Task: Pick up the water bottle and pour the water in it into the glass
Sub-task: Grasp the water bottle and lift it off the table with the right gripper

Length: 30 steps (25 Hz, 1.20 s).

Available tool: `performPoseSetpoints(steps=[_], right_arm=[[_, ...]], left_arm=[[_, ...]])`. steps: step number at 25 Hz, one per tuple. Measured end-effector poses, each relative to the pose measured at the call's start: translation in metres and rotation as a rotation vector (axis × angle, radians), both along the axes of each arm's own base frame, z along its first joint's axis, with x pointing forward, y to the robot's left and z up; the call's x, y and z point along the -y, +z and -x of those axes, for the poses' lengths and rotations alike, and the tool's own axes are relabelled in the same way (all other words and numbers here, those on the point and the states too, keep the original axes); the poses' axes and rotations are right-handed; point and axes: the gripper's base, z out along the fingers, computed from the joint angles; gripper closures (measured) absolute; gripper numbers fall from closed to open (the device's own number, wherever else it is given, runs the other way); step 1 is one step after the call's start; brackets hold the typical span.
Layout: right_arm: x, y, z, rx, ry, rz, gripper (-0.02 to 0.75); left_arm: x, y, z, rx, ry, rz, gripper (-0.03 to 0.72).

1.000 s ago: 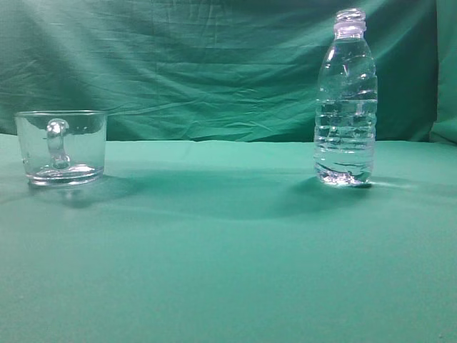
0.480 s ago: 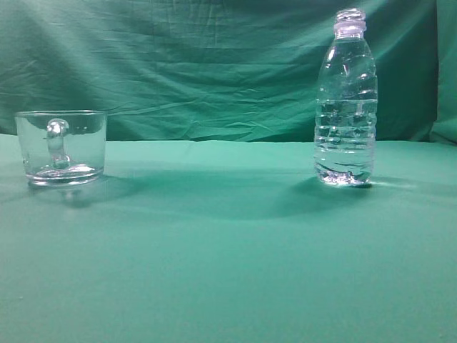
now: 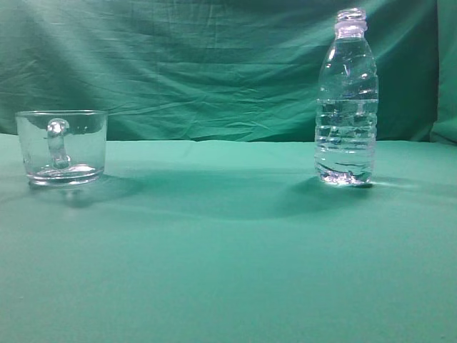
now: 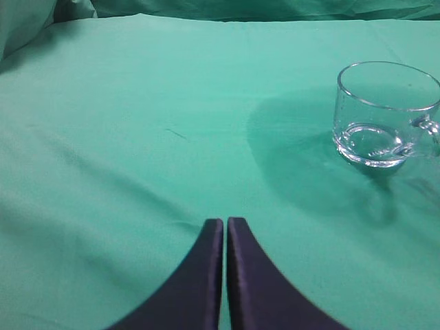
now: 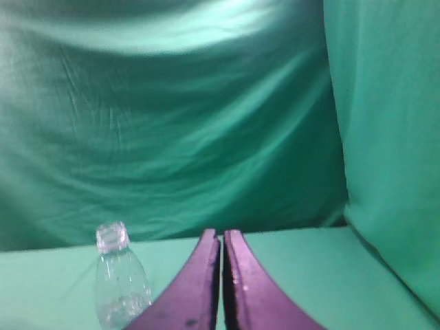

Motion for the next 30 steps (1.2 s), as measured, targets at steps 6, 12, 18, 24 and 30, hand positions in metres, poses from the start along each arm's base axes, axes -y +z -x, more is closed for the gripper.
performPoseSetpoints(steps=[6,12,18,24,30], right_arm=[[-0.001,0.015,-0.004,-0.136,0.014,-0.024,0.738],[-0.005,0.029,-0.032,-0.318,0.012,0.003,0.738],[-0.010,0.031,-0.059,-0.370,0.027,0.016,0.738],[-0.032,0.026,-0.082,-0.406,0.152,0.050,0.738],[-0.047,0.010,-0.109,-0.410,0.189,0.075,0.738]], left_arm=[[0.000,0.000,0.000,0.000,0.000,0.000,0.688],[0.000,0.000,0.000,0.000,0.000,0.000,0.688],[0.000,0.000,0.000,0.000,0.000,0.000,0.688],[0.000,0.000,0.000,0.000,0.000,0.000,0.688],[0.000,0.000,0.000,0.000,0.000,0.000,0.688]])
